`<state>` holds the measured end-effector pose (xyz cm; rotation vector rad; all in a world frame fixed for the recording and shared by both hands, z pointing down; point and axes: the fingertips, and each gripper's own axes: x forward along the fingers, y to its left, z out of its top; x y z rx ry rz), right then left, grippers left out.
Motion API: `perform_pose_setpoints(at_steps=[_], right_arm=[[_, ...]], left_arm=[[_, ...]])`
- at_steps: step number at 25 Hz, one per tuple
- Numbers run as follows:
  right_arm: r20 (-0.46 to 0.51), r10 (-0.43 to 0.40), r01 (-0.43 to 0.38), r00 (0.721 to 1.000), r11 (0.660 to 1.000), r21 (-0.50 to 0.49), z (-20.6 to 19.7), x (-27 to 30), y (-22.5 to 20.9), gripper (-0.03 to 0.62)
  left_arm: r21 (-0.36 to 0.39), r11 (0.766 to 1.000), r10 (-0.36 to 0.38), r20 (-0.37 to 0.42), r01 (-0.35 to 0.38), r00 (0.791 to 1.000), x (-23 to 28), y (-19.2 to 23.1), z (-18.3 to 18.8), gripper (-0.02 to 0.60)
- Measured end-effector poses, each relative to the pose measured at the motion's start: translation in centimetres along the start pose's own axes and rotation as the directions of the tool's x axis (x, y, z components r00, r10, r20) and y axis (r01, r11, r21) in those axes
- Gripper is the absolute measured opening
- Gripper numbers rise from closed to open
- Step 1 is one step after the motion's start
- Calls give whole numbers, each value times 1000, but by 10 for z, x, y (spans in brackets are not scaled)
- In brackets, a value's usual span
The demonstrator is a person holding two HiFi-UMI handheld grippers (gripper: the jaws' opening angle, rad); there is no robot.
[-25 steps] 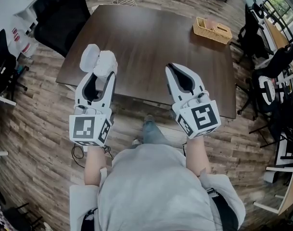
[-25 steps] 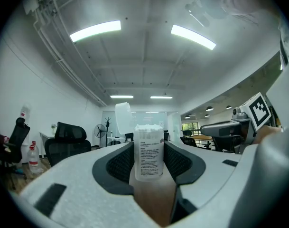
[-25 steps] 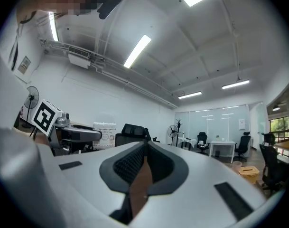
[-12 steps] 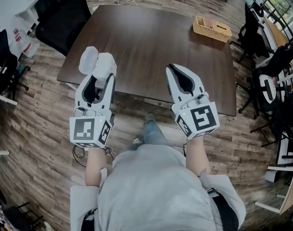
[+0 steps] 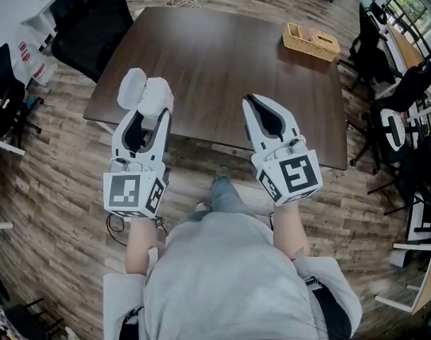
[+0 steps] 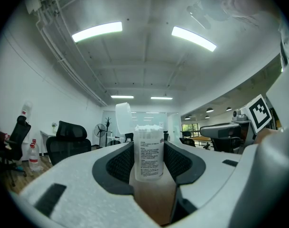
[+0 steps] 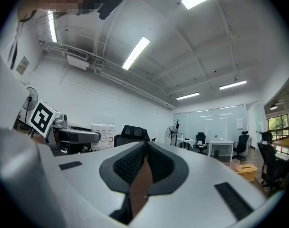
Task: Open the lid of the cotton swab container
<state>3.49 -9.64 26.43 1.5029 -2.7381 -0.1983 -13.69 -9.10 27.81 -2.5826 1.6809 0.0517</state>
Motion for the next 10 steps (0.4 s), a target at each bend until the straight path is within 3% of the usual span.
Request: perform_pose_setpoints(at_steps=[10], right_arm=[[9,6,-6,1000,1000,20,0,1,5,23]], left_arm=[[-4,1000,-11,6,11,1000,1,0,-2,187]])
